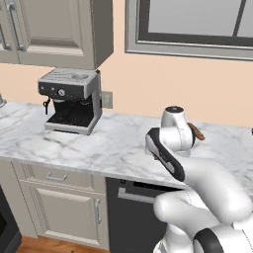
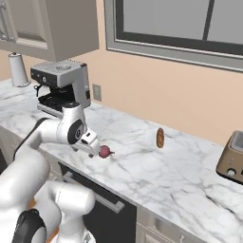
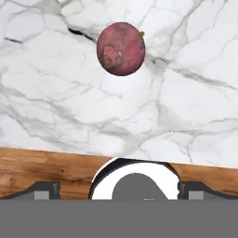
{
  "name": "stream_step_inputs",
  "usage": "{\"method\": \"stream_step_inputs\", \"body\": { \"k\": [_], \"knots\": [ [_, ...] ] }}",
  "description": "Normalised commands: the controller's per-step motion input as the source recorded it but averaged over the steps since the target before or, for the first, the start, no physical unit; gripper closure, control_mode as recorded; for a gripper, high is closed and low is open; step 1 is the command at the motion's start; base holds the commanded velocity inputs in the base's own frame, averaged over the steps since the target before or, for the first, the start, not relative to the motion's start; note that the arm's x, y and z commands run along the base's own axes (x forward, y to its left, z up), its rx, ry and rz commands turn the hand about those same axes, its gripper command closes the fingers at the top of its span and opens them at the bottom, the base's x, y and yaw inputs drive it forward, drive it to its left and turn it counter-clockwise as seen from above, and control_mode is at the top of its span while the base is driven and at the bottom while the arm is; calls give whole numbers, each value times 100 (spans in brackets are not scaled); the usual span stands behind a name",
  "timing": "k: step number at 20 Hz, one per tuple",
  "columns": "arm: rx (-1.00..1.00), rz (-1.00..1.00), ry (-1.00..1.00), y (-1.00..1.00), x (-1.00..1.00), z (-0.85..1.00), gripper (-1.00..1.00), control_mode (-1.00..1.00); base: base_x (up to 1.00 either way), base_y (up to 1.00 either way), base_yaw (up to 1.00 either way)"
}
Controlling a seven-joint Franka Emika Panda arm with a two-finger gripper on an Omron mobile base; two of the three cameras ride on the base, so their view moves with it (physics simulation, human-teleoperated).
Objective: Place the sweet potato and onion inside the fridge drawer. Close the drawer after placing the vegetables.
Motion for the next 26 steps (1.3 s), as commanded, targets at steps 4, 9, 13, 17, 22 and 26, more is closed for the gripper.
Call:
{"method": "stream_step_inputs", "body": {
  "k": [4,9,13,17,22,26],
  "knots": [
    [0,0,0,-29,24,-32,-100,-100,0,0,0],
    [1,0,0,-30,18,-33,-100,-100,0,0,0],
    [1,0,0,-9,33,-29,-100,-100,0,0,0],
    [2,0,0,0,53,-22,-100,-100,0,0,0],
    [2,0,0,0,51,-20,-100,-100,0,0,0],
    [0,0,0,-5,47,-16,-100,-100,0,0,0]
  ]
}}
